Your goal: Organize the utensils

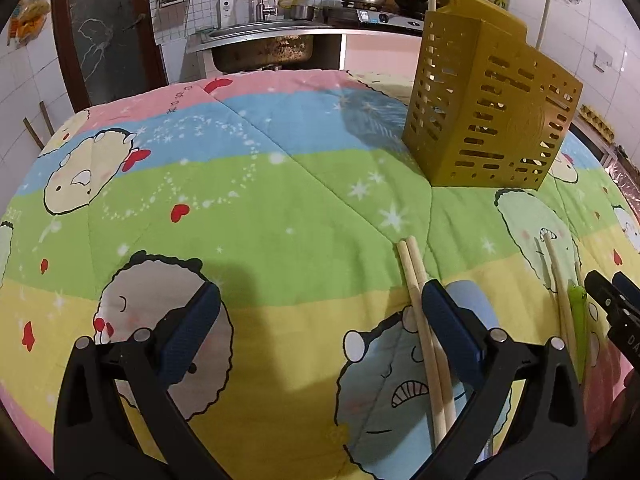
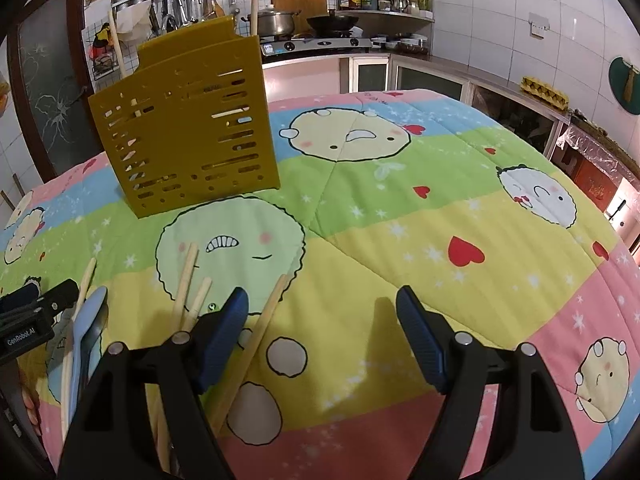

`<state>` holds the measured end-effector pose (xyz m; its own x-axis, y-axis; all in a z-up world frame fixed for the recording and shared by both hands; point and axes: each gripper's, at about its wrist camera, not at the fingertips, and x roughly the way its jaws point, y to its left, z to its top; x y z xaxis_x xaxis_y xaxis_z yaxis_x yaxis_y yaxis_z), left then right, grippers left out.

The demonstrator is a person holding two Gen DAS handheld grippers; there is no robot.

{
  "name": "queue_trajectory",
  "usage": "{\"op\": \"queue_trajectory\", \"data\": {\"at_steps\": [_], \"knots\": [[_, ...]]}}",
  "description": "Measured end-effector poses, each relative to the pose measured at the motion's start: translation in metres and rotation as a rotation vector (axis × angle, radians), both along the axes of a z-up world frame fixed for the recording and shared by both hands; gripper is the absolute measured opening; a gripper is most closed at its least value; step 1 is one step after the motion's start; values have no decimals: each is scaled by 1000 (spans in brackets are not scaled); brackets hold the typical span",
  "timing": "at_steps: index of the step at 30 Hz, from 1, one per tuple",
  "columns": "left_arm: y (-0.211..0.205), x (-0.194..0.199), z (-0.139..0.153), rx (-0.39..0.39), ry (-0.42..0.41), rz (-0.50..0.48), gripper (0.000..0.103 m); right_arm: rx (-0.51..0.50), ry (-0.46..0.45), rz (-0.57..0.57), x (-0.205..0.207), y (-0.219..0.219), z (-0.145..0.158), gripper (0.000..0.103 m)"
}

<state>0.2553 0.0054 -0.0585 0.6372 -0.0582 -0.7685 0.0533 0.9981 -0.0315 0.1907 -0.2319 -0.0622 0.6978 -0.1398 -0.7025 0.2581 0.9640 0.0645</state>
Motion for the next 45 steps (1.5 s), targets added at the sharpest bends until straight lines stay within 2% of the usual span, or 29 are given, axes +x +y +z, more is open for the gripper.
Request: {"op": "queue_trajectory", "data": {"at_steps": [21,29,34,39,45], "knots": [[-2,0,-6,6,33,-8,97,2,42,3,-3,6,-3,75],[-6,-3,-7,27,42,-20,93,-5,59,8,-4,10,-4,74],[-7,-4,-7,28,46,-21,92,-23,79,35,-1,19,-5,54],[-14,1,-5,30,49,-28,78,-6,91,44,5,21,-4,44],[-26,5,0,22,59,-40,54,-1,104,51,12,26,-2,36]]}}
